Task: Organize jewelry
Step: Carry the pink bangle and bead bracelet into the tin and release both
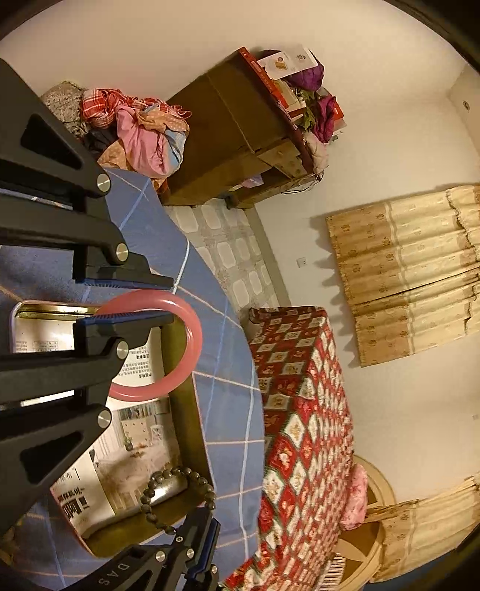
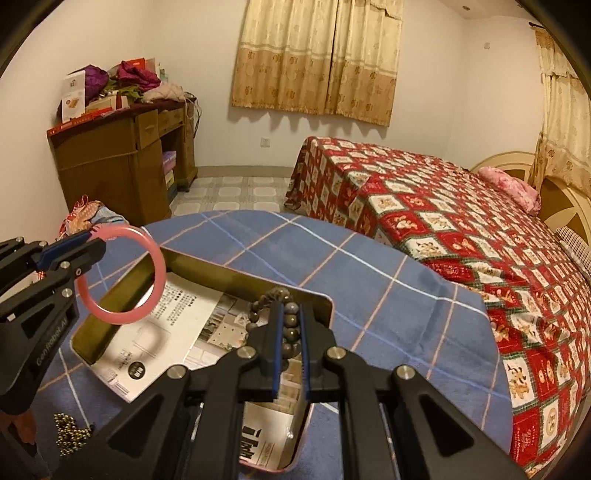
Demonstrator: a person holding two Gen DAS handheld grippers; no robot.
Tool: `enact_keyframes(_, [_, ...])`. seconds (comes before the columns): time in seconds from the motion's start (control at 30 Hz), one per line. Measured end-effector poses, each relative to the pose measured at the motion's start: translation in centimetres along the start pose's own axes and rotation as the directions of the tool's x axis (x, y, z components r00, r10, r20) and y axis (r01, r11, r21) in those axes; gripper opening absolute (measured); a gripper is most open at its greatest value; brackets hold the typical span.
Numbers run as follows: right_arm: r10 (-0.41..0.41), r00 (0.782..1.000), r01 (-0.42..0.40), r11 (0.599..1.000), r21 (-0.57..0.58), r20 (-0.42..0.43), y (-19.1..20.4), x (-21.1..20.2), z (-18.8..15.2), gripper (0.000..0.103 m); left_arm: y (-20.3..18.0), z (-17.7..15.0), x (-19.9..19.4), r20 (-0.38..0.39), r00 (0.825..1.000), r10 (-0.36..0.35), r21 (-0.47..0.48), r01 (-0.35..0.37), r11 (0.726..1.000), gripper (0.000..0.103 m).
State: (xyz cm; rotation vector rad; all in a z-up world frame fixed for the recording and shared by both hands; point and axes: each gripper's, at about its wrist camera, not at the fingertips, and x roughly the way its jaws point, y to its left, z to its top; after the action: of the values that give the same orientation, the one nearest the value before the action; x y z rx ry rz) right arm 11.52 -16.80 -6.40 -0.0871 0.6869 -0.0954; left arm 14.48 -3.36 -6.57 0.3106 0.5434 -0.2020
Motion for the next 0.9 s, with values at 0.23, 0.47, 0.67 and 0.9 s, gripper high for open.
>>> enact_keyframes(0.23, [-0.012,0.999,0.012,1.000,-0.014,-0.033,0.3,1.2,-0.3,0.010,-0.4,-0.3,1.0,-0.022,1.000,0.000,0.025,0.001,1.000,0.011])
enact_keyframes(0.47, [-0.026,0.998,0.026,1.000,-0.015,-0.056,0.1,2.1,-0.5,0.010,-0.6,-0.3,1.9,-0.039,0.999,0.003,0.039,-0.002,0.999,0.011])
enact_keyframes(0.67, [-0.022,0.998,0.021,1.000,-0.018,-0.066,0.0,2.3,-0.5,0.010,-0.9,-0.5,2.3,-0.047,0.999,0.012,0.055,-0.009,0.998,0.011])
enact_keyframes(0.9, [-0.048,0.998,0.046,0.998,-0.043,-0.047,0.0,1.8,-1.0,0.045,-1.3,-0.5,1.1,-0.001,0.999,0.044,0.085,-0.044,0.995,0.068])
